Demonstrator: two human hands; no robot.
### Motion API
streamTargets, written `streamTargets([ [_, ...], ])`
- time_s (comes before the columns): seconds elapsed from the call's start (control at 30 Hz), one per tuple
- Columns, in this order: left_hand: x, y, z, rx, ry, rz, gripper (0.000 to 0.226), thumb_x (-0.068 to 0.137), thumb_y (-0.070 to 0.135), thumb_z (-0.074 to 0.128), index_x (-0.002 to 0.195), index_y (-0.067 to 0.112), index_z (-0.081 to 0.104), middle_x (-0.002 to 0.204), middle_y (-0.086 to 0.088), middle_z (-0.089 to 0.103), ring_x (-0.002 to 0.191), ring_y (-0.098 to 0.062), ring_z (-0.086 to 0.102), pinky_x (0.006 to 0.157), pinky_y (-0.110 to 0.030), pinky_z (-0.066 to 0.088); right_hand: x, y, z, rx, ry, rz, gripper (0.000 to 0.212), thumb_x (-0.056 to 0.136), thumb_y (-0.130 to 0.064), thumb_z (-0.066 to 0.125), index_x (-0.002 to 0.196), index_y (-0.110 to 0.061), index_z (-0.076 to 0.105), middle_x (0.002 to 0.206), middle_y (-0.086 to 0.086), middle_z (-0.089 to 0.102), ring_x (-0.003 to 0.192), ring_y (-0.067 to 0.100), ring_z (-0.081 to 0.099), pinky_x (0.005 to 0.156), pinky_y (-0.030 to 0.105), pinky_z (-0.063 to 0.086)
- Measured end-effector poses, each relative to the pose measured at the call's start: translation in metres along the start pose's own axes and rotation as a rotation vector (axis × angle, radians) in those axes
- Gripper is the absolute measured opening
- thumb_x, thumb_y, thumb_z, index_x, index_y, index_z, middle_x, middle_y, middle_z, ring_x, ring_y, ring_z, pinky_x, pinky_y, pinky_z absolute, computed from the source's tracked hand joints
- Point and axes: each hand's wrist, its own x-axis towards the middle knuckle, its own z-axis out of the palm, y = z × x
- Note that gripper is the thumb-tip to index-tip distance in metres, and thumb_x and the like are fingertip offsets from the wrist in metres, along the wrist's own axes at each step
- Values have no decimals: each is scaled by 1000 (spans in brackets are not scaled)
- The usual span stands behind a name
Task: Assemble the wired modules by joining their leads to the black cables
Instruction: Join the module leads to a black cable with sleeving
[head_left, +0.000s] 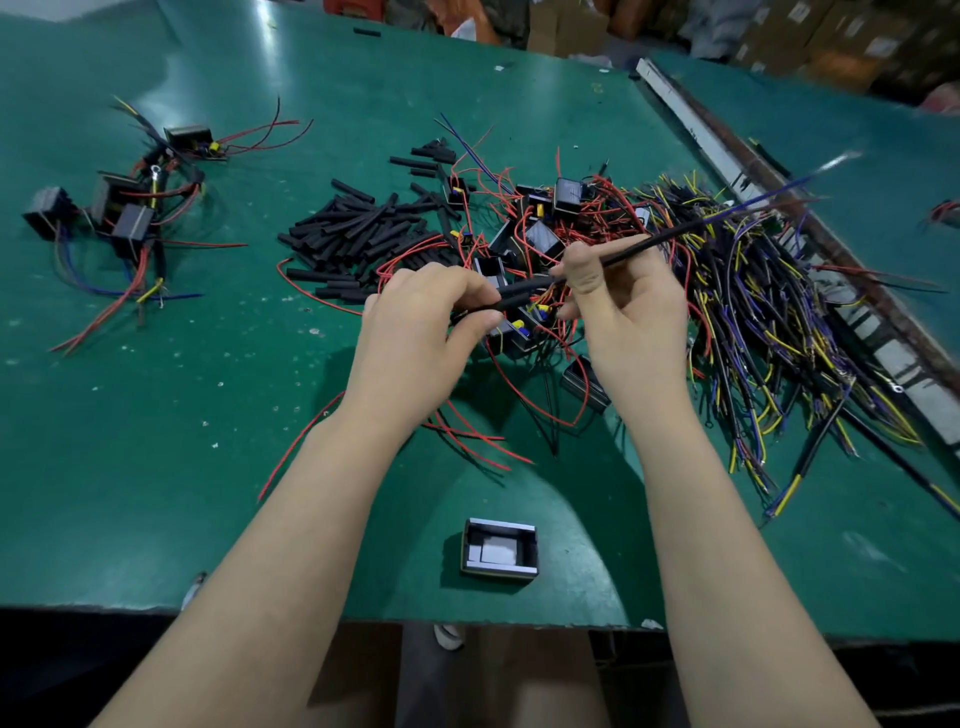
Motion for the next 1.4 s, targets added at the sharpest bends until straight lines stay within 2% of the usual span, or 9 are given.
streamTargets([
  [0.1,0,-1,-1,-27,1,11,12,87,21,66,99,19,66,96,4,63,96,-26,55,88,-49,42,-2,-1,2,-21,-47,-25,14,94,-31,61,83,-29,53,78,7,68,52,6,59,60,28,49],
  [0.2,-1,0,-1,-85,4,14,11,86,20,68,97,19,67,94,6,63,94,-26,56,87,-51,43,-2,-2,0,5,-9,-26,16,93,-30,62,80,-29,53,66,-7,59,49,6,53,54,22,43],
  [0.33,-2,2,-1,-117,10,20,12,85,21,69,97,20,68,93,6,65,92,-23,59,86,-52,45,-3,-2,1,-15,24,-41,19,91,-34,65,77,-30,53,63,-12,53,57,14,50,56,31,42],
  [0.5,-3,2,-1,10,51,69,14,86,26,67,99,22,69,93,5,66,93,-23,60,81,-50,44,-2,2,2,-102,56,-101,20,87,-38,67,75,-34,53,62,-19,58,61,-2,53,62,25,45],
  [0.73,-4,4,-2,97,129,129,12,84,21,69,95,20,73,90,1,66,88,-28,59,76,-48,43,-3,3,5,-166,-12,-164,22,86,-38,68,72,-36,51,63,-16,57,60,-1,49,59,23,44],
  [0.93,-5,8,1,130,108,128,15,87,29,65,100,25,72,94,1,64,94,-27,55,74,-32,25,-2,4,2,-162,18,-122,30,86,-37,68,72,-19,49,58,-13,49,55,1,39,56,25,37],
  [1.13,-4,10,2,88,55,145,18,89,35,61,95,22,72,85,-2,63,84,-26,60,73,-42,42,-3,4,1,-211,54,-133,40,86,-34,69,72,-1,51,55,-5,47,52,4,36,51,21,33],
  [1.3,-6,13,3,79,72,181,19,89,34,60,94,19,71,82,0,59,76,-24,59,67,-44,45,-3,1,2,-184,53,-93,35,86,-33,70,72,-7,52,55,-9,46,52,6,38,53,25,35],
  [1.4,-6,12,4,68,81,143,21,91,33,60,98,17,71,86,-3,60,80,-26,58,68,-44,46,-3,-4,2,-85,47,-8,30,86,-35,71,68,-24,50,59,5,56,51,20,47,54,30,41],
])
